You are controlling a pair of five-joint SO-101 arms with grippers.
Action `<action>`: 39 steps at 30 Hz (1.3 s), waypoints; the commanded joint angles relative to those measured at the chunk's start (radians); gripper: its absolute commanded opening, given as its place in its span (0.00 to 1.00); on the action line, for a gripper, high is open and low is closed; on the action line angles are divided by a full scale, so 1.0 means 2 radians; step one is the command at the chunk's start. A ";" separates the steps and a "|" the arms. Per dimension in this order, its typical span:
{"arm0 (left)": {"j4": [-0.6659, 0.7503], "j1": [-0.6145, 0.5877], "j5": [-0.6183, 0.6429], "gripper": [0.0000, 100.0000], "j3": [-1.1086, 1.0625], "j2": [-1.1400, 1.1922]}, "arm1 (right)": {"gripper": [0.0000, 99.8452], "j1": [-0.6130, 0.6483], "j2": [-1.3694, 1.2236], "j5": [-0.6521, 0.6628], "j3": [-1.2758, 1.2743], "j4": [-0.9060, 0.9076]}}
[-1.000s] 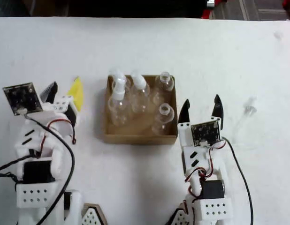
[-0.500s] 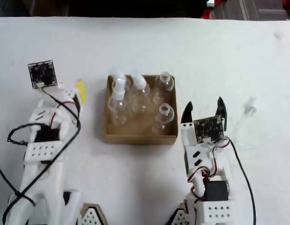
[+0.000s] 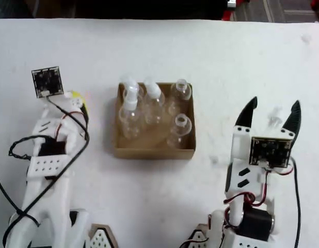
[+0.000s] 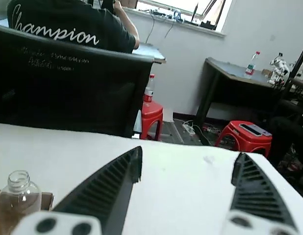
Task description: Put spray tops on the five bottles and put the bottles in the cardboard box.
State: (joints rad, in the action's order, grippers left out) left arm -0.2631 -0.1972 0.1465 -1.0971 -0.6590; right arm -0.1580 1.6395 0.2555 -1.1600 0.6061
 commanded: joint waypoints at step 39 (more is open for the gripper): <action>-0.019 0.076 -0.170 0.02 -0.288 -0.586 | 0.27 -0.156 -1.210 0.002 1.099 0.418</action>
State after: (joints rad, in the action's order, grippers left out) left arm -0.3061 -0.0606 -0.1864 -1.6801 -1.8098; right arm -0.4526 -0.6575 0.2570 0.8500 1.3963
